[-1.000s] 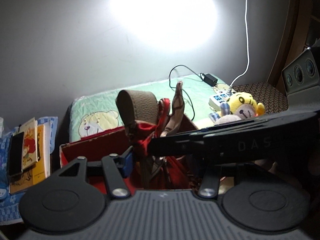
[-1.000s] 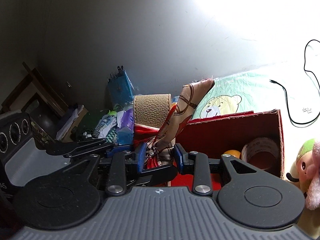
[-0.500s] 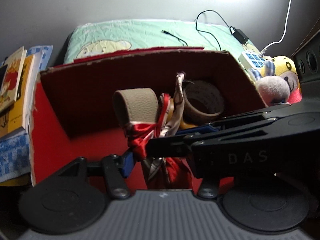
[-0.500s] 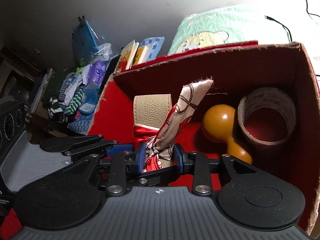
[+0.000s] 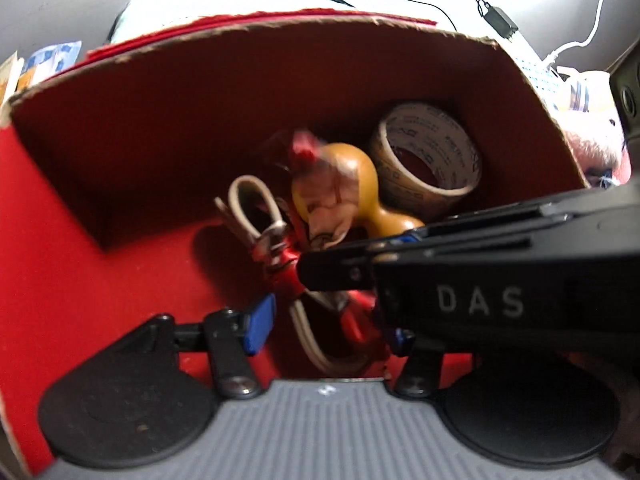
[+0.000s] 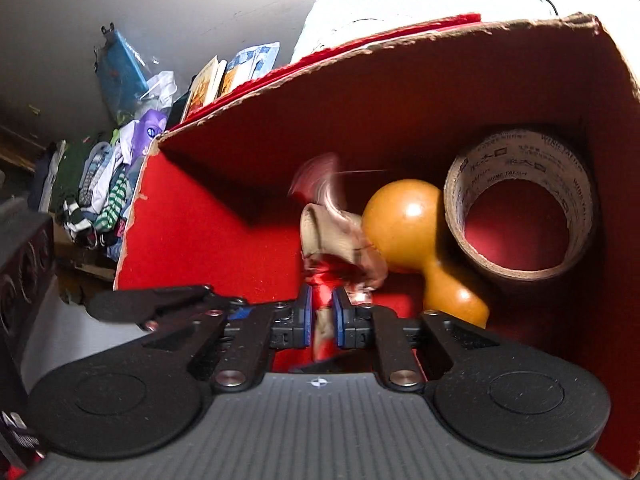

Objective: Organize objects
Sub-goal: 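Carry the fabric item with the right gripper into the red box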

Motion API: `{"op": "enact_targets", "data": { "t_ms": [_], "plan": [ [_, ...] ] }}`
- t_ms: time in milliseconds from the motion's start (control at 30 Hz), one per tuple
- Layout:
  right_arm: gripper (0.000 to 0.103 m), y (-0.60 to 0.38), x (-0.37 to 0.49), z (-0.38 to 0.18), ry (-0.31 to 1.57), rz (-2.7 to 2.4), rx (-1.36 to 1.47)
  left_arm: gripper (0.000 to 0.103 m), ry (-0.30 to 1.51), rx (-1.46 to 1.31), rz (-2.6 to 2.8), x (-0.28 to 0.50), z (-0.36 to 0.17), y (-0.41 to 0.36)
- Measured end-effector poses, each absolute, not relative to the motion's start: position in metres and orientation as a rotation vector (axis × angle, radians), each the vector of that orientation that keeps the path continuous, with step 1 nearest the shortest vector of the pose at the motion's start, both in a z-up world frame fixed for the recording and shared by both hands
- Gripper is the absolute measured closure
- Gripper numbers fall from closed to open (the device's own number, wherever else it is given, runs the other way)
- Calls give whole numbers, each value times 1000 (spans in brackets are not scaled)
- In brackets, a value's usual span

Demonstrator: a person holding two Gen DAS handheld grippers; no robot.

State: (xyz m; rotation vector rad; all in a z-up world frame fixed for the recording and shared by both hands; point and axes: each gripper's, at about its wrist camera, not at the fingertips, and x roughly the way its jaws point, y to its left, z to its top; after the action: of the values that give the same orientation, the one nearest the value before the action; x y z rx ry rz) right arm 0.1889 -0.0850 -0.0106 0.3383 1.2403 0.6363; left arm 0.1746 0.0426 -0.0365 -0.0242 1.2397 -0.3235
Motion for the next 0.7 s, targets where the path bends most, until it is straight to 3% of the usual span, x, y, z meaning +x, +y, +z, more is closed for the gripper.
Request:
{"op": "enact_targets", "data": {
  "t_ms": [467, 700],
  "plan": [
    [88, -106, 182, -14, 1154, 628, 461, 37, 1163, -27, -391, 167, -30, 48],
    [88, -100, 196, -18, 1272, 698, 426, 37, 1147, 25, -423, 165, -28, 44]
  ]
}}
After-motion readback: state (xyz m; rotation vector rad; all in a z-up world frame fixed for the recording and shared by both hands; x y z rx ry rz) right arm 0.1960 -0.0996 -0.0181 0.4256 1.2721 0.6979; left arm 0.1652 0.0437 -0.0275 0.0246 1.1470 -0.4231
